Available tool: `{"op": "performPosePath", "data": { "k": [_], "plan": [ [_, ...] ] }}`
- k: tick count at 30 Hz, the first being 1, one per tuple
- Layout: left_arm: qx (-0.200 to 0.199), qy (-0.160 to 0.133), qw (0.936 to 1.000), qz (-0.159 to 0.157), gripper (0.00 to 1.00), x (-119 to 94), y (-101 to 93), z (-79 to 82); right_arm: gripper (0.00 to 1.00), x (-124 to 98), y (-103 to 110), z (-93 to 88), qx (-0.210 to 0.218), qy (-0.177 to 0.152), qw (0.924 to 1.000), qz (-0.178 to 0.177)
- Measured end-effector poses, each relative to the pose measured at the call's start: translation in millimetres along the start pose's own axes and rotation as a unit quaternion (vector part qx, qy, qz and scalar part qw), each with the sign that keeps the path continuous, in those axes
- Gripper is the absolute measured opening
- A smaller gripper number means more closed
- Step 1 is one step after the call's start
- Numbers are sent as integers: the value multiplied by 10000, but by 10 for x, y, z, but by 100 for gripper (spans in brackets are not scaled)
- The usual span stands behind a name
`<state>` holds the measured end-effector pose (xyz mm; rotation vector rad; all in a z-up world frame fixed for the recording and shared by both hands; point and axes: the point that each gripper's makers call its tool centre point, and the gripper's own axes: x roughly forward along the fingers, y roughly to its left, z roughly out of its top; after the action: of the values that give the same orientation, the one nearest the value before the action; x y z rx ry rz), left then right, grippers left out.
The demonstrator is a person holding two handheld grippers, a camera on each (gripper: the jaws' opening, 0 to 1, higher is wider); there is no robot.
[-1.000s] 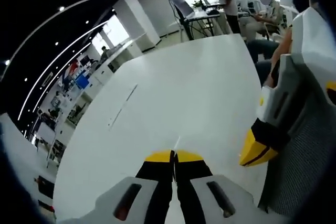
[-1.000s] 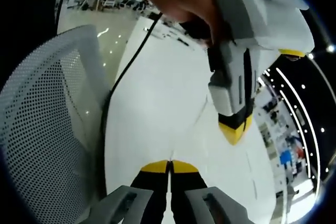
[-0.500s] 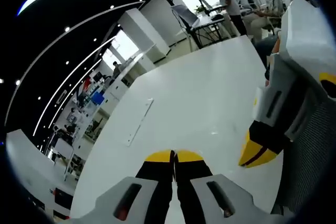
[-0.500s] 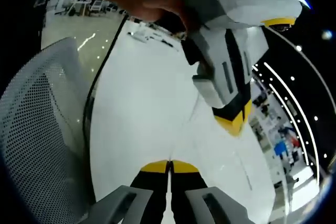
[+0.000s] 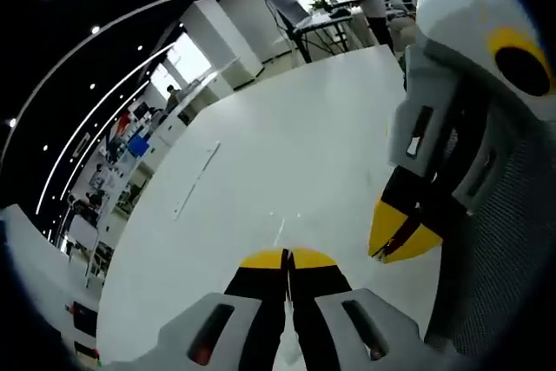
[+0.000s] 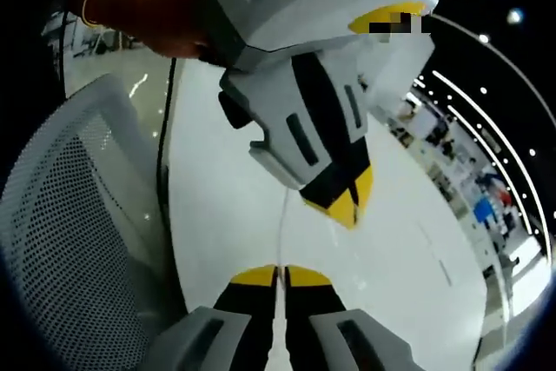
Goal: Open the resealable bag by pulling the two sides of the seal apart until the entire bag opening is separated and visibly accessible.
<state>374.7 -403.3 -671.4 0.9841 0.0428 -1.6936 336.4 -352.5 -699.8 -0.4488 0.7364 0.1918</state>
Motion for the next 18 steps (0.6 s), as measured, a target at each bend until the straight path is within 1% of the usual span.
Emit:
{"op": "performPosePath", "data": {
  "k": [2, 5, 6, 7, 9, 11, 13, 16, 17, 18],
  "plan": [
    [20, 81, 10000, -37, 0, 24, -73, -79, 1, 3, 60, 10, 313, -85, 9994, 106],
    [19, 176, 9998, -99, 0, 39, -136, -163, 5, -22, 117, -24, 720, -3, 9971, 251],
    [13, 205, 9997, -118, 0, 42, -153, -192, 6, -36, 138, -10, 832, -35, 9961, 305],
    [12, 237, 9996, -130, 0, 43, -163, -216, 7, -63, 136, 26, 984, -173, 9946, 279],
    [-37, 289, 9995, -125, 0, 48, -176, -267, 11, -121, 124, 27, 1286, -195, 9913, 214],
    [-84, 327, 9993, -158, 0, 58, -204, -315, 14, -176, 98, 40, 1540, -300, 9875, 147],
    [-66, 370, 9991, -173, 0, 71, -223, -360, 17, -233, 69, 5, 1643, -293, 9859, 101],
    [-74, 396, 9990, -191, 0, 83, -230, -403, 28, -279, 70, -91, 1682, -169, 9855, 143],
    [-71, 400, 9990, -188, 0, 93, -226, -420, 31, -308, 41, -146, 1739, -125, 9847, 77],
    [-53, 416, 9990, -167, 0, 107, -212, -442, 32, -338, 9, -201, 1809, -93, 9834, 22]
  ]
}}
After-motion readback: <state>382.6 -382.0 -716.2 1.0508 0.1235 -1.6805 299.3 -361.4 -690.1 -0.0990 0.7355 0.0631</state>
